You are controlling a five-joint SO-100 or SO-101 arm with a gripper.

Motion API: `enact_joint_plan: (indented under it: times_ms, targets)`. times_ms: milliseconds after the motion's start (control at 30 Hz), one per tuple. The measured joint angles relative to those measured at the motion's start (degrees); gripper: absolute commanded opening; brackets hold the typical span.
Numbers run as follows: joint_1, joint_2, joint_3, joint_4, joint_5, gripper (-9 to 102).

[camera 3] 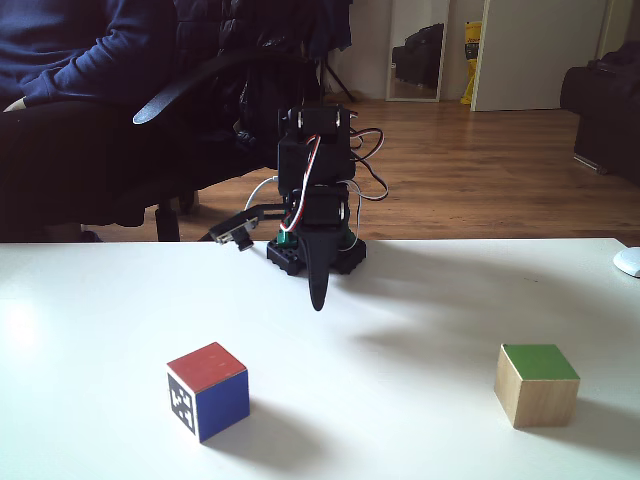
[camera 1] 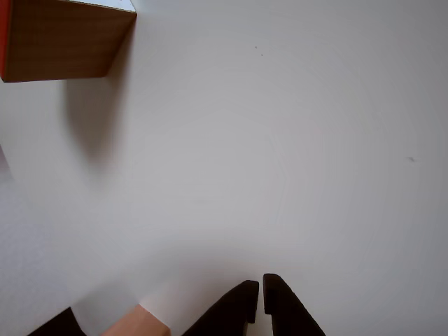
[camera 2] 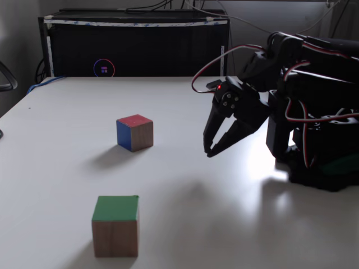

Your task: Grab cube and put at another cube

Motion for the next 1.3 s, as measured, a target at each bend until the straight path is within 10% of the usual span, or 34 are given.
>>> enact_joint_plan:
  times_ms: [933, 1300]
  targets:
    - [-5.1, -0.2, -8.1, 0.0, 4.2, 0]
    - [-20.4, -41.2, -44.1, -1.0, 16.9, 10]
